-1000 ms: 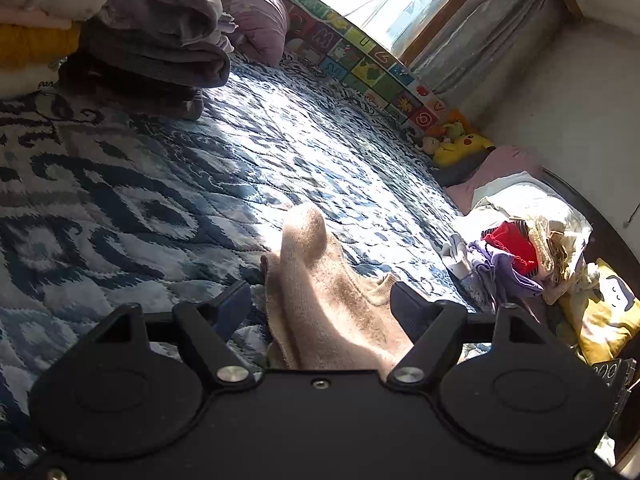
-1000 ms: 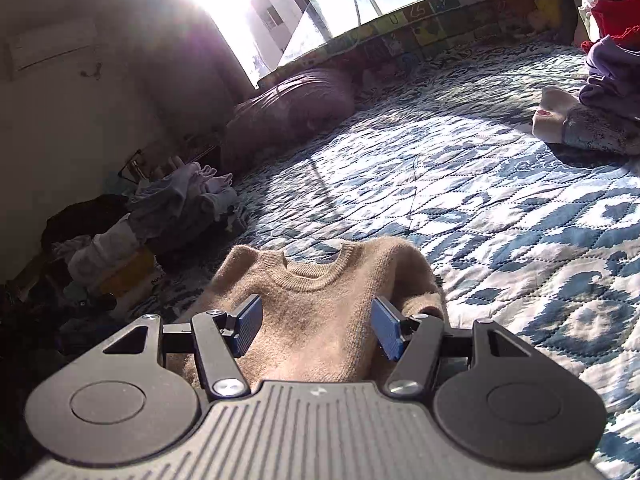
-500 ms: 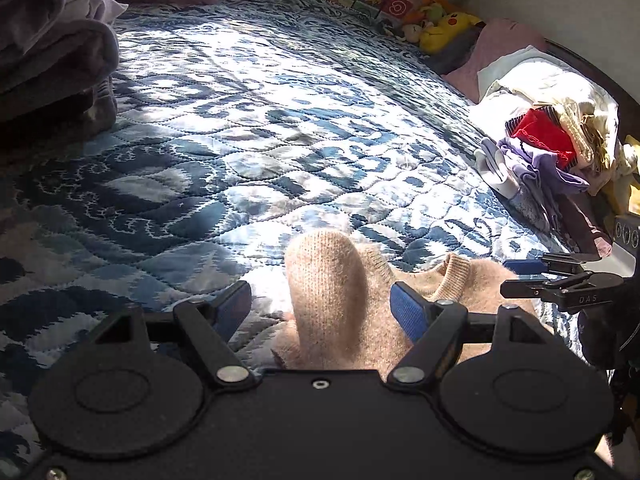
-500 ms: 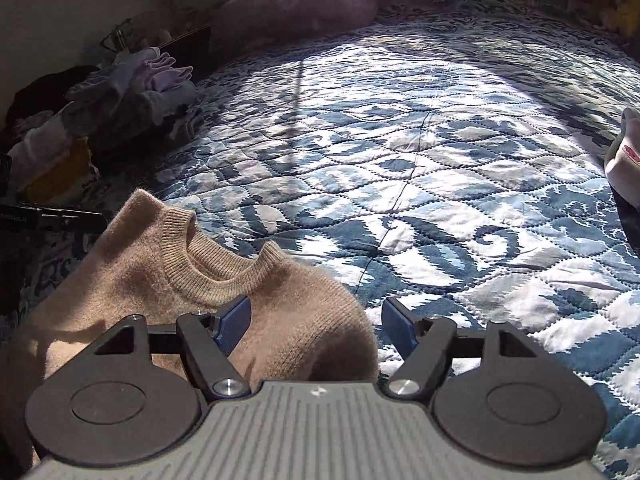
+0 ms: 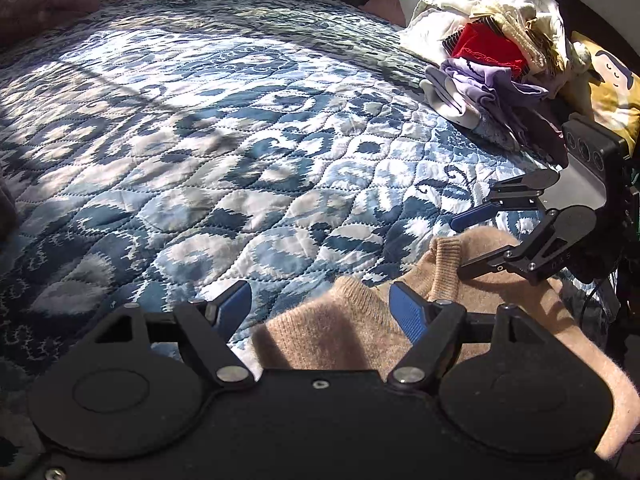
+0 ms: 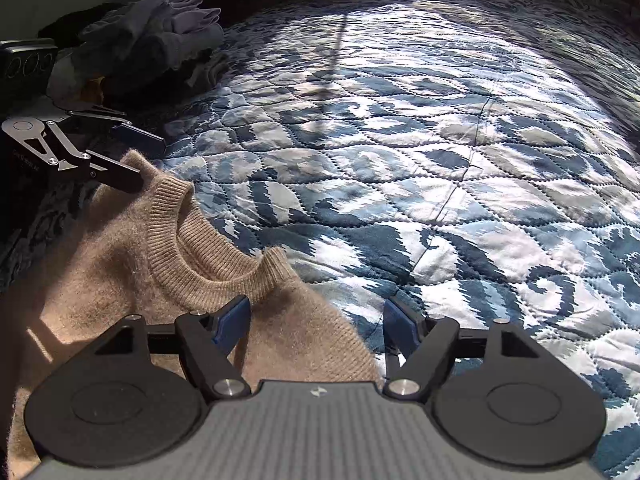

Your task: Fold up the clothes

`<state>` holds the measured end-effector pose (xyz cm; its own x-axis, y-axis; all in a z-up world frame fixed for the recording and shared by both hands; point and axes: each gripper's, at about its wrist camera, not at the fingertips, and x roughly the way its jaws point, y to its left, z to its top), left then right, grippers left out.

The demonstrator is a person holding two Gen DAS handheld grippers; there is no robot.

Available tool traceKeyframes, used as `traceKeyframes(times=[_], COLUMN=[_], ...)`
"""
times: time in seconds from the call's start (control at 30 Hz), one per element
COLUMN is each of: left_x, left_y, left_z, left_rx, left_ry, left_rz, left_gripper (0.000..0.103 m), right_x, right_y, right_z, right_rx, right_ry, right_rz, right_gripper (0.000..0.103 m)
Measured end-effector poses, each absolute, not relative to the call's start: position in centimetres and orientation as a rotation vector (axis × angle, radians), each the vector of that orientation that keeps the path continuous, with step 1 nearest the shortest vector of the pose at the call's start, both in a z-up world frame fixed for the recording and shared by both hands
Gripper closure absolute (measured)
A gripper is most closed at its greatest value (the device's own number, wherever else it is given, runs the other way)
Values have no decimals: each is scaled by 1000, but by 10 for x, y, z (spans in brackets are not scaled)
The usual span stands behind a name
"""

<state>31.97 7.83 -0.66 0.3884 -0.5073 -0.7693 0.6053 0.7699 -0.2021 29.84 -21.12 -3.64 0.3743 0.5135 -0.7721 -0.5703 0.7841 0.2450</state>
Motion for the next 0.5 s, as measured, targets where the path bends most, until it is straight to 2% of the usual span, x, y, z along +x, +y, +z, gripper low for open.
traceKeyframes(times=[0.03, 0.07, 0.1, 0.13, 0.23, 0.37, 0.43, 0.5], left_x=[318, 316, 311, 304, 276, 234, 213, 191], left_y=[74, 70, 67, 66, 66, 62, 58, 55], left_z=[-8, -9, -9, -6, 5, 15, 17, 19], left_rx=[168, 218, 260, 285, 339, 422, 462, 518], left_ry=[948, 963, 969, 962, 937, 907, 883, 847], left_rz=[-722, -733, -743, -751, -769, -756, -729, -698], left_gripper=[64, 71, 83, 84, 86, 86, 96, 97], right_x=[297, 295, 291, 283, 258, 222, 198, 173], right_y=[-210, -209, -207, -205, -199, -194, -192, -189], right_z=[-36, -35, -32, -29, -14, 14, 29, 42], right_rx=[-71, -75, -87, -118, -210, -297, -341, -395], right_ry=[963, 962, 959, 947, 892, 803, 759, 717], right_rz=[705, 716, 719, 729, 747, 755, 752, 745], right_gripper=[60, 63, 67, 74, 82, 85, 85, 86])
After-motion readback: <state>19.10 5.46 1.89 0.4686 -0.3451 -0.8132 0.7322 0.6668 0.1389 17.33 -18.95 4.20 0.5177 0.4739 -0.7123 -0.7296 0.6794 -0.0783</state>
